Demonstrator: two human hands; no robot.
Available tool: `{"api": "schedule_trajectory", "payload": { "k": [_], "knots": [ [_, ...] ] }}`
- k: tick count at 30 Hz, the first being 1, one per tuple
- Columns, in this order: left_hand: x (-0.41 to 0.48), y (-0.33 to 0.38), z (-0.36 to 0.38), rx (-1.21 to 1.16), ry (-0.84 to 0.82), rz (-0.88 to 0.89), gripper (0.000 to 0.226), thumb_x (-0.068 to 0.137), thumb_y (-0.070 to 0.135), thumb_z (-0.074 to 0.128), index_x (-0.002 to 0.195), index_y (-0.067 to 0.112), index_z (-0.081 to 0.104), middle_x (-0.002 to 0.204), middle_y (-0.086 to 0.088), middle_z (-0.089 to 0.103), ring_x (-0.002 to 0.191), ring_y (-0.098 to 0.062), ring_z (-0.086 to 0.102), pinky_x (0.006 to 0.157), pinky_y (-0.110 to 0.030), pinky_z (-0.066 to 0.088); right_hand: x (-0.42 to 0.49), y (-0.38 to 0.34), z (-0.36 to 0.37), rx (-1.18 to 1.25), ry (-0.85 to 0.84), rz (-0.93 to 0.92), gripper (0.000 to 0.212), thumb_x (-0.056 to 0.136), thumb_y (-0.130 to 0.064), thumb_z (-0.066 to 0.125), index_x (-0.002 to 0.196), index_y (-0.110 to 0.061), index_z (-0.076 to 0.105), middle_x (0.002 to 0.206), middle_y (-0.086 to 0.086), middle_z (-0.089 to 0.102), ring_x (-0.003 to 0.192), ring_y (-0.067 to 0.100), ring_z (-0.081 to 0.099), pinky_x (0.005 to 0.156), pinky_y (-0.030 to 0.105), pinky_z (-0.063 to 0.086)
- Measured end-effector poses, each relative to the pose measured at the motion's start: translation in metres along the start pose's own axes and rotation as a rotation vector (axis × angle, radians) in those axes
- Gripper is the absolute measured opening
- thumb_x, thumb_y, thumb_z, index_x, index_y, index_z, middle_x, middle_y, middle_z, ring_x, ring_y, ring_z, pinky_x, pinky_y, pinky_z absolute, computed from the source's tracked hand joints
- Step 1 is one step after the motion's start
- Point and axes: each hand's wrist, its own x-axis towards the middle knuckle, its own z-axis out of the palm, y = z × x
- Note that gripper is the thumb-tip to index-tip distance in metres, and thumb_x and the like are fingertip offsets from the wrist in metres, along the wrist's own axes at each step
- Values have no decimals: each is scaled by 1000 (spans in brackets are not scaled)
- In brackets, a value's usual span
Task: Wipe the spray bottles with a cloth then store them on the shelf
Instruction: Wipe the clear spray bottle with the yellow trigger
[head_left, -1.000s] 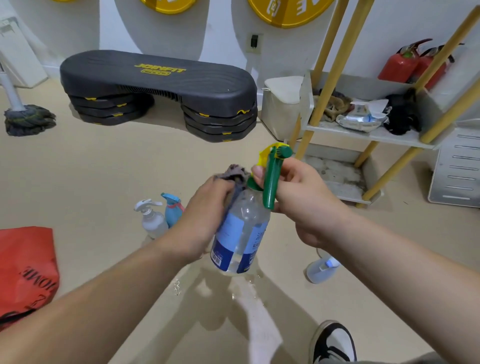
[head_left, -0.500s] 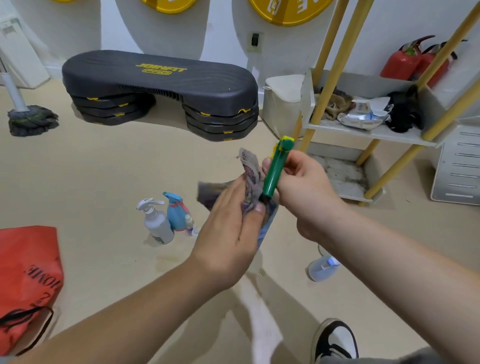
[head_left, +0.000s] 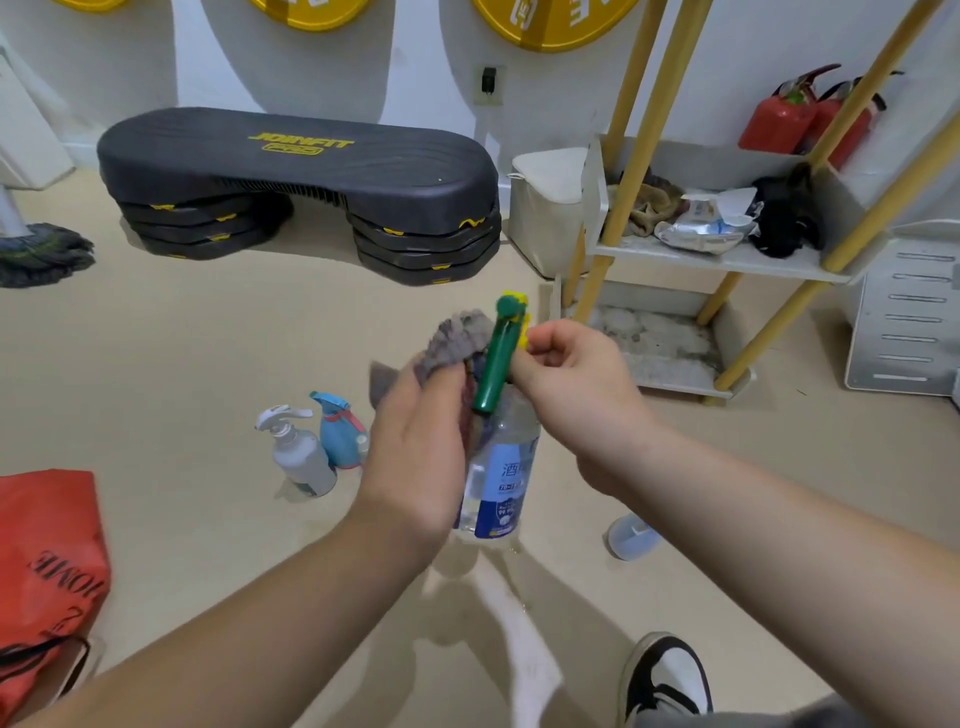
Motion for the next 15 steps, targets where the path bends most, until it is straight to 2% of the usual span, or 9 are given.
{"api": "schedule_trajectory", "payload": {
  "k": [2,4,7,8,9,11,13,15],
  "knots": [
    [6,16,-4,23,14,-14,23,98,35,55,87,16,63,73,7,60,71,-10,58,74,-35,52,-1,-2,3,-20,-19,-14,15,92,-15,74,85,-17,60,73,3,57,69,16,51,63,29,43],
    [6,23,-11,181,-67,70,27,91,48,58,90,21,62,73,12,61,72,-14,58,77,-46,55,0,-4,5,-38,-24,-42,17,90,-16,75,83,-17,60,73,3,57,68,15,51,64,30,43],
    [12,22,-26,480,-80,268,11,93,39,69,95,29,65,80,11,70,76,-15,66,72,-43,57,0,-4,7,-88,-36,-72,19,90,-17,77,84,-16,59,73,2,55,67,14,49,64,31,42],
    [17,19,-30,487,-79,310,5,95,31,69,95,30,65,81,10,71,75,-15,66,69,-44,56,-1,-5,7,-84,-41,-72,21,88,-18,79,84,-15,59,73,3,55,66,14,48,63,30,41],
    [22,18,-33,459,-95,338,9,96,23,68,94,31,64,79,11,70,70,-13,64,64,-44,54,-2,-8,6,-69,-47,-67,24,86,-20,82,86,-13,60,73,3,55,66,13,48,62,29,41],
    [27,21,-40,382,-152,352,24,99,11,63,93,35,63,76,14,69,64,-9,61,59,-35,50,0,-13,1,-27,-98,-48,28,85,-25,84,92,-5,65,77,3,61,68,11,54,66,26,45],
    [28,27,-47,345,-218,386,29,101,4,61,100,33,66,82,16,71,71,-5,64,65,-29,55,2,-18,-3,-11,-219,-56,30,88,-30,82,97,-3,70,83,2,68,75,9,60,74,25,49],
    [27,33,-53,343,-243,442,30,101,1,61,105,30,68,88,17,73,80,-3,66,72,-24,57,1,-20,-2,-53,-285,-95,44,86,-44,78,101,-3,71,92,15,71,85,13,60,80,37,51]
  ]
}}
